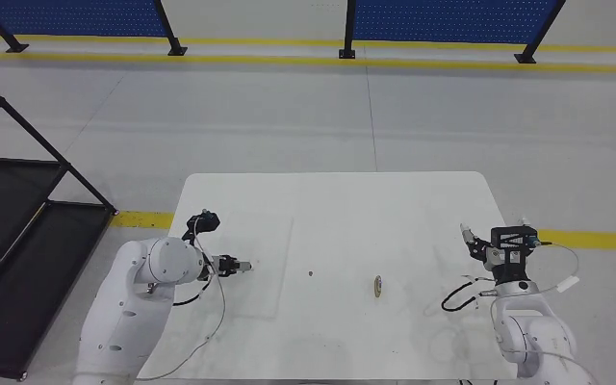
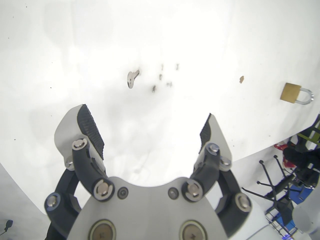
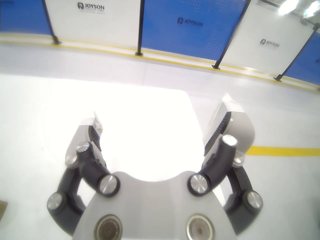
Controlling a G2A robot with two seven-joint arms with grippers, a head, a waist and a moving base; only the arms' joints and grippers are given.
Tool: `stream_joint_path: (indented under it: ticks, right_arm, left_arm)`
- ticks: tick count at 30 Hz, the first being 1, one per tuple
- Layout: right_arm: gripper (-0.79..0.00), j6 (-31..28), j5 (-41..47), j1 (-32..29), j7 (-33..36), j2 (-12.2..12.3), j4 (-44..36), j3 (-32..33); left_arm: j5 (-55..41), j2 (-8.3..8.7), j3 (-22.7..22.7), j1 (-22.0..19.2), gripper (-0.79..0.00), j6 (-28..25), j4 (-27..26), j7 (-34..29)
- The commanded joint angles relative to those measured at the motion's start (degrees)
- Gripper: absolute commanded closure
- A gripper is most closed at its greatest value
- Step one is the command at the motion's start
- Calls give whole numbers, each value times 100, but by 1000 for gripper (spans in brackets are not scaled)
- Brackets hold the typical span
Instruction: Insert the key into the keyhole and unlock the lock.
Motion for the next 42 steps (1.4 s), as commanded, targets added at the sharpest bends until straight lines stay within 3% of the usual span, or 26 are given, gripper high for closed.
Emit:
stream_joint_path:
  ticks: [1,6,7,8,10,12,42]
  right_arm:
    - [-785,0,0,0,0,0,0,0]
    - [-785,0,0,0,0,0,0,0]
    - [-785,0,0,0,0,0,0,0]
    - [-785,0,0,0,0,0,0,0]
    - [-785,0,0,0,0,0,0,0]
    - [-785,0,0,0,0,0,0,0]
    - [-785,0,0,0,0,0,0,0]
  left_arm:
    - [10,-2,79,-46,-785,21,84,93]
    - [106,10,195,-133,-782,-11,208,223]
    - [97,12,200,-146,-745,-14,237,251]
    - [39,11,198,-160,-622,-17,258,298]
    - [47,20,201,-167,-468,-70,320,358]
    - [58,27,213,-165,-397,-110,350,402]
    - [40,126,304,-198,-169,-299,661,616]
